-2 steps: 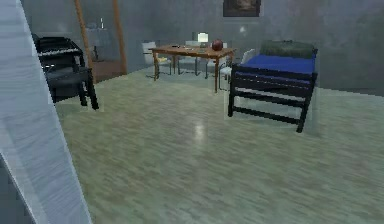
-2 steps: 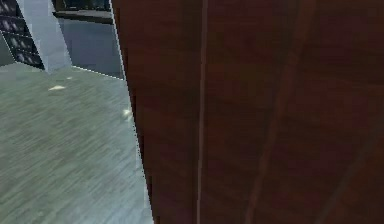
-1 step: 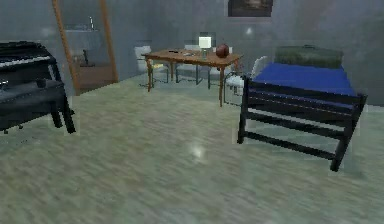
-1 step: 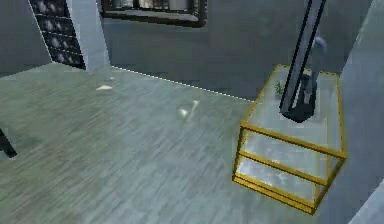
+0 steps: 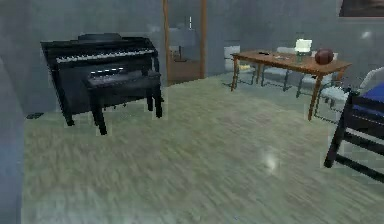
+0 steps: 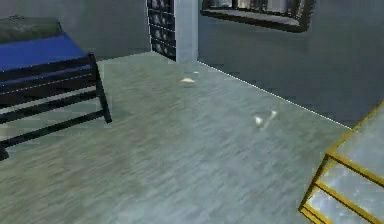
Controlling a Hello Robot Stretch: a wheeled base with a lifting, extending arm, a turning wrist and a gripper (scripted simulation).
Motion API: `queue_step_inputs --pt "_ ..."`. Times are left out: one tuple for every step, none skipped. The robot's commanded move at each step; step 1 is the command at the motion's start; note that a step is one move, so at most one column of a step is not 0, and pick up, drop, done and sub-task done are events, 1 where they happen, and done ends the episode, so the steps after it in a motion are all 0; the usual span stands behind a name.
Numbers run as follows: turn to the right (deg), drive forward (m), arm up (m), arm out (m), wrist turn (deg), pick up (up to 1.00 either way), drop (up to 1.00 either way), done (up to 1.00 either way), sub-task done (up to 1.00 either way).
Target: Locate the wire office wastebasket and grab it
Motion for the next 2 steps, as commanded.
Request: queue_step_inputs --pt "0.0 1.00 0.00 0.00 0.0 0.00 0.00 0.00 0.00" --pt "0.0 1.00 0.00 0.00 0.0 0.00 0.00 0.00 0.00"
